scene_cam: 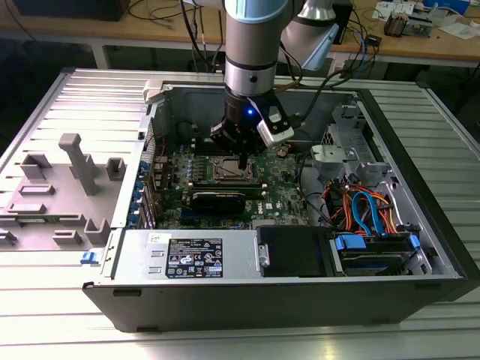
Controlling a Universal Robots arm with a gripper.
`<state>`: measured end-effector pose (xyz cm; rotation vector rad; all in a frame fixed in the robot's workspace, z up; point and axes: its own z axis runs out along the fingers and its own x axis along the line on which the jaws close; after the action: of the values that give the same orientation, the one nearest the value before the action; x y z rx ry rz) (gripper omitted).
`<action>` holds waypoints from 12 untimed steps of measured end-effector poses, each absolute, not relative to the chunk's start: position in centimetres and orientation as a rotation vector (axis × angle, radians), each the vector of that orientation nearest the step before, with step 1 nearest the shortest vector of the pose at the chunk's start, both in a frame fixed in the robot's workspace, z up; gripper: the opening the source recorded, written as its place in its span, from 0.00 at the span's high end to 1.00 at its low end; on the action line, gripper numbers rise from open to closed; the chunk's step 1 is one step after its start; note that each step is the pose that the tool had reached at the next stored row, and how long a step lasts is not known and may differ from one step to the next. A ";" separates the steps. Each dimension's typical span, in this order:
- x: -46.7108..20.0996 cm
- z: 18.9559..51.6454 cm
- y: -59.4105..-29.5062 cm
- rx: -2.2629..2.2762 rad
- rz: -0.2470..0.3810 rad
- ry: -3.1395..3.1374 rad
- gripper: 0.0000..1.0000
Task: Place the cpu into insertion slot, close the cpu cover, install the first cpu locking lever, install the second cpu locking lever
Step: 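Install the second cpu locking lever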
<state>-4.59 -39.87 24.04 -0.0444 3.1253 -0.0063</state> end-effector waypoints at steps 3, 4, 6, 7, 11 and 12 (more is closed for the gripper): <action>-4.6 24.0 -39.9 -0.044 -0.006 3.125 0.89; -4.6 24.0 -40.0 -0.044 -0.006 3.125 0.89; -4.6 24.0 -40.0 -0.044 -0.006 3.125 0.89; -4.6 24.0 -40.0 -0.044 -0.006 3.125 0.89; -4.6 24.0 -40.0 -0.044 -0.006 3.125 0.89; -4.6 24.0 -40.0 -0.044 -0.006 3.125 0.89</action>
<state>-4.59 -40.04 24.04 -0.0444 3.1253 -0.0064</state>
